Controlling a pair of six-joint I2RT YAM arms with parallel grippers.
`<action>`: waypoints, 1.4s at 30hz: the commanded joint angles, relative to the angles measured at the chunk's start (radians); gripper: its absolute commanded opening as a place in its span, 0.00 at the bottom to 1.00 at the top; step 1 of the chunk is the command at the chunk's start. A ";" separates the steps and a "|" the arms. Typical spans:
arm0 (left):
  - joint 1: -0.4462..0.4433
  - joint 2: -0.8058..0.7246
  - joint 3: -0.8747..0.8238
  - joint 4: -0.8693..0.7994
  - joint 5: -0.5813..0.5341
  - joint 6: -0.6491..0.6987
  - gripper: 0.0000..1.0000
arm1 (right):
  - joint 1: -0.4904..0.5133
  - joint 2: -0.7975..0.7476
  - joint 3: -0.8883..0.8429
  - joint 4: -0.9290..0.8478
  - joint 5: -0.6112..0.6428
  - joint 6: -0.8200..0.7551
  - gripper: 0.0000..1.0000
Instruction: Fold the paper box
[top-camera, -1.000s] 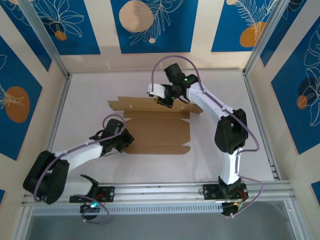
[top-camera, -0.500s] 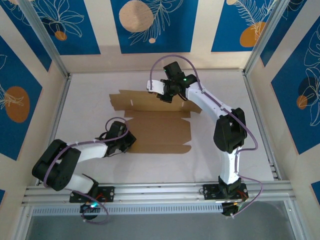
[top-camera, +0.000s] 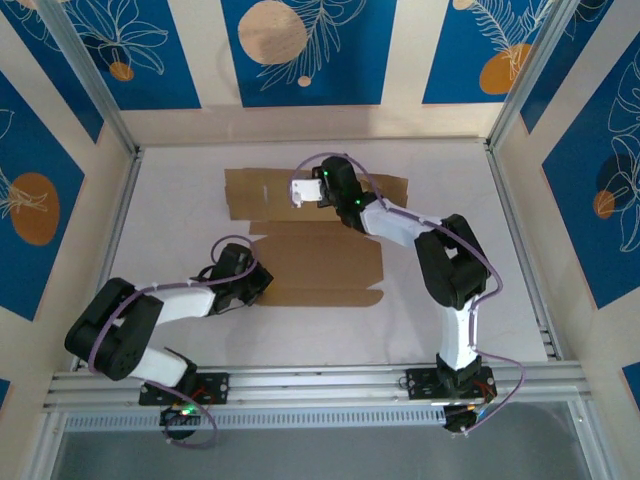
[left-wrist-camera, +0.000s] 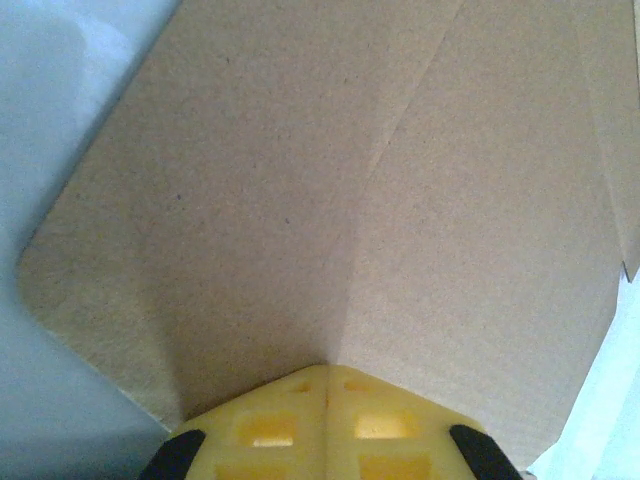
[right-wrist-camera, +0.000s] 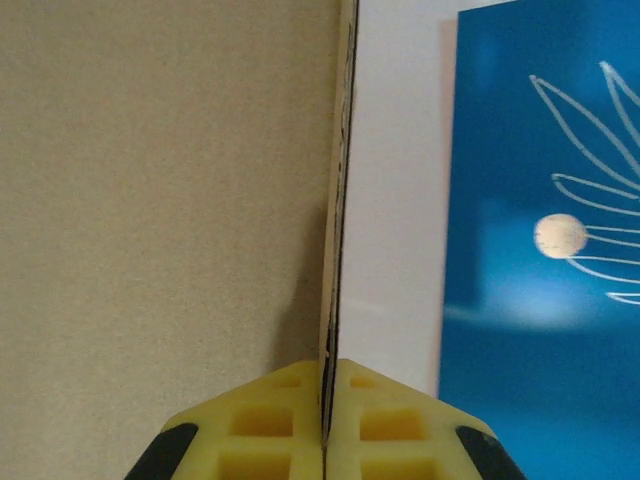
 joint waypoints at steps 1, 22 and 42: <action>-0.009 0.023 -0.050 -0.148 0.003 0.002 0.00 | 0.048 0.094 -0.132 0.197 0.073 -0.203 0.00; 0.108 -0.355 0.257 -0.420 -0.064 0.122 0.37 | 0.168 0.118 -0.253 0.718 0.222 -0.337 0.00; 0.227 0.069 0.314 0.362 0.123 -0.178 0.45 | 0.250 0.032 -0.369 0.889 0.234 -0.422 0.00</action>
